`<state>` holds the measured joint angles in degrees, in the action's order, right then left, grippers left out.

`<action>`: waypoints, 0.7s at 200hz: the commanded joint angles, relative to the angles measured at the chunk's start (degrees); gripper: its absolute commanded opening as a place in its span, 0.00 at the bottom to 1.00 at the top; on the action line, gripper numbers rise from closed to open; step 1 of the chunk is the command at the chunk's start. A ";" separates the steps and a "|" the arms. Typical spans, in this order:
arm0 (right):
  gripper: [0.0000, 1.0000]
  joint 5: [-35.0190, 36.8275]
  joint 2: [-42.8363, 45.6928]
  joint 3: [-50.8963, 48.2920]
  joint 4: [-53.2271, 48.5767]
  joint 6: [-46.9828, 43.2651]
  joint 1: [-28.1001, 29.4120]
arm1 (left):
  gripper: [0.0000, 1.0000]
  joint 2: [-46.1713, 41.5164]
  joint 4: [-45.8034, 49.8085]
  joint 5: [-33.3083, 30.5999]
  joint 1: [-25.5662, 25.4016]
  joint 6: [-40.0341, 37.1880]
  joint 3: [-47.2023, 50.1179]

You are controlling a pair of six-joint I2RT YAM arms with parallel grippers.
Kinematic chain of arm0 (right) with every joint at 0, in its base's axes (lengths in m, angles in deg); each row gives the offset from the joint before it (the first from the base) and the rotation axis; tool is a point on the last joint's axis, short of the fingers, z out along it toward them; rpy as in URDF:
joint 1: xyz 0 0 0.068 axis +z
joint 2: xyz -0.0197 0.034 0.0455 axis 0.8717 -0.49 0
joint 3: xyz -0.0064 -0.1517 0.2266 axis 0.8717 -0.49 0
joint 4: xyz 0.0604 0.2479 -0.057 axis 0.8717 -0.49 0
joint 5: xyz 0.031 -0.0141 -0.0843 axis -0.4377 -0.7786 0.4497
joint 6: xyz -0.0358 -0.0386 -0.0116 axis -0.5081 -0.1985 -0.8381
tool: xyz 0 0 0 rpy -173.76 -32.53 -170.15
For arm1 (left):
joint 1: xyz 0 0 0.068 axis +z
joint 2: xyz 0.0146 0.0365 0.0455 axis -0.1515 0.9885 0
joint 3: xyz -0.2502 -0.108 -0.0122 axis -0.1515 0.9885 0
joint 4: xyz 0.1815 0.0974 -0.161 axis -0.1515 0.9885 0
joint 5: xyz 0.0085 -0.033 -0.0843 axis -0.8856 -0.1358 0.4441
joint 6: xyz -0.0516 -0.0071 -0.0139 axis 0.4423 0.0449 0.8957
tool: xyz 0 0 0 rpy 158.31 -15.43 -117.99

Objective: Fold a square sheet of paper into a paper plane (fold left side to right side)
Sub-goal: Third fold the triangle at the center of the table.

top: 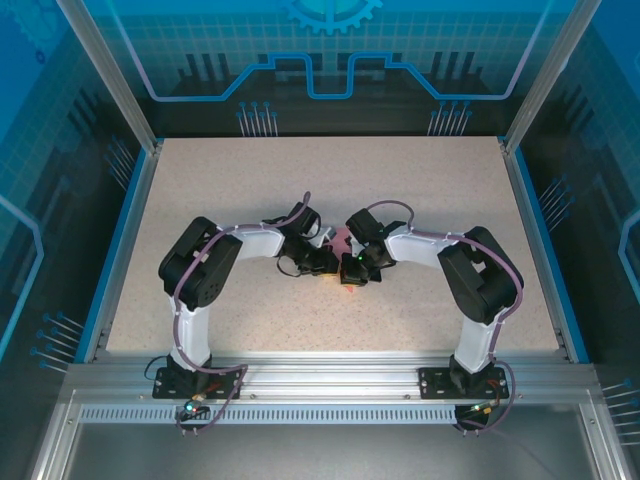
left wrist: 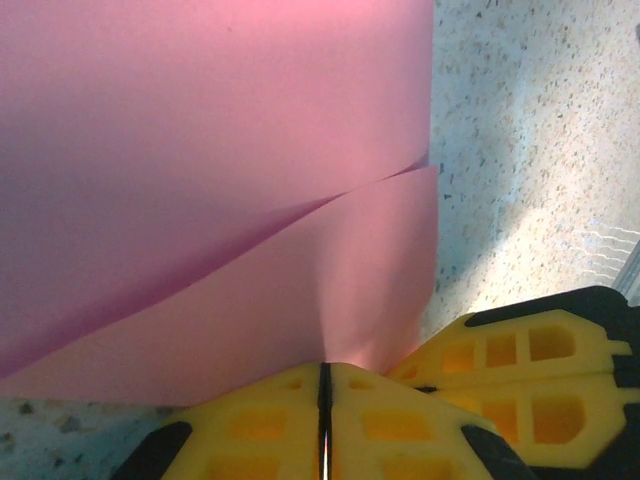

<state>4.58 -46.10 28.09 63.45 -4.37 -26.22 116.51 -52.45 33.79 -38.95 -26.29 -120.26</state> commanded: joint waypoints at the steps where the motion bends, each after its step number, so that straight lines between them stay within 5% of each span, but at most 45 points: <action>1: 0.00 2.38 -2.50 -2.22 -6.15 -1.01 0.11 | 0.09 1.62 2.15 -4.53 -0.06 -2.48 -1.26; 140: 0.00 2.58 -0.75 -4.34 -7.30 -1.12 0.11 | 0.06 2.32 5.04 -8.53 8.02 -7.01 -3.08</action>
<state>4.67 -45.62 27.28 64.04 -4.79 -26.22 116.70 -50.00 31.69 -33.75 -30.40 -121.69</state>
